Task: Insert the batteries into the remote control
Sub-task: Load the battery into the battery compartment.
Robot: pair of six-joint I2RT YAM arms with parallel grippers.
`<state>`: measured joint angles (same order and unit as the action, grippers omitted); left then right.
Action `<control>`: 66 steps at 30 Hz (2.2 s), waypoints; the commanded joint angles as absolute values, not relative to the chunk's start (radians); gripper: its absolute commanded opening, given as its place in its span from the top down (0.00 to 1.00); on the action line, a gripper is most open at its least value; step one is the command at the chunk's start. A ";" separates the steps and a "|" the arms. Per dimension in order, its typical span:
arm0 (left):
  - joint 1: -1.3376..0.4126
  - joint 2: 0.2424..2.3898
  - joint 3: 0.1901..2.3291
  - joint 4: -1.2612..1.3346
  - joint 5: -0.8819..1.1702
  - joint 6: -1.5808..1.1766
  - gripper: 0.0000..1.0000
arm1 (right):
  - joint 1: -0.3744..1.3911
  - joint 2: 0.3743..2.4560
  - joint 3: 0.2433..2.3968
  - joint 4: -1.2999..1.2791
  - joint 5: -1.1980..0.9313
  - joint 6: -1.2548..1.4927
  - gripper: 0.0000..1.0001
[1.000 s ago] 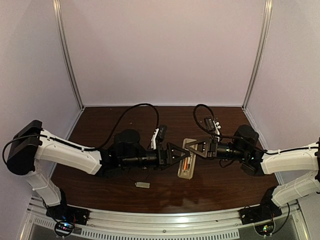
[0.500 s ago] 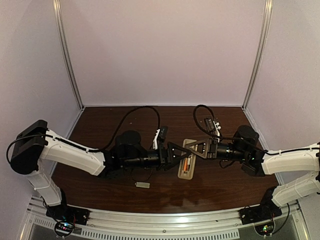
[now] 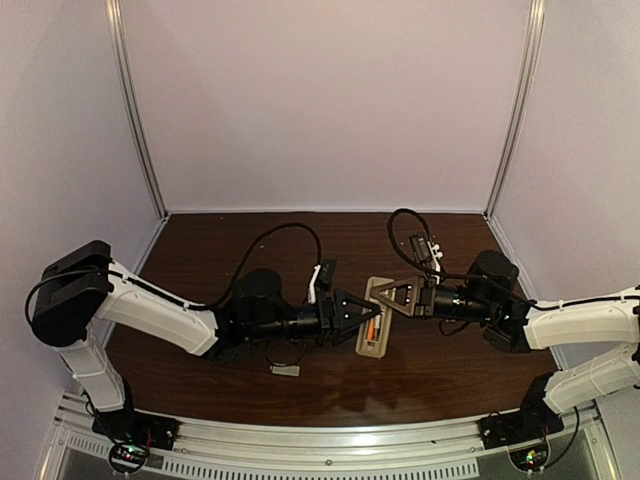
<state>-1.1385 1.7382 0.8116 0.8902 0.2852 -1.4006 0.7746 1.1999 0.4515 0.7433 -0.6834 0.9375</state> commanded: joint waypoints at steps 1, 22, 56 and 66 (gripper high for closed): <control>-1.130 1.761 0.803 0.923 0.310 -1.401 0.42 | 0.781 1.176 0.472 0.767 -0.674 0.926 1.00; -1.131 1.772 0.843 0.640 0.305 -1.315 0.54 | 0.781 1.169 0.505 0.823 -0.695 0.985 1.00; -1.139 1.753 0.998 0.119 0.143 -0.960 0.71 | 0.771 1.162 0.512 0.942 -0.717 1.131 1.00; -1.163 1.738 1.003 0.062 0.164 -0.867 0.57 | 0.760 1.164 0.510 0.935 -0.716 1.149 1.00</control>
<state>-1.1477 1.6745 1.0374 0.3389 0.2665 -0.9535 0.7406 1.1904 0.4515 0.7708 -0.6907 1.0985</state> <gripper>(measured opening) 0.393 0.228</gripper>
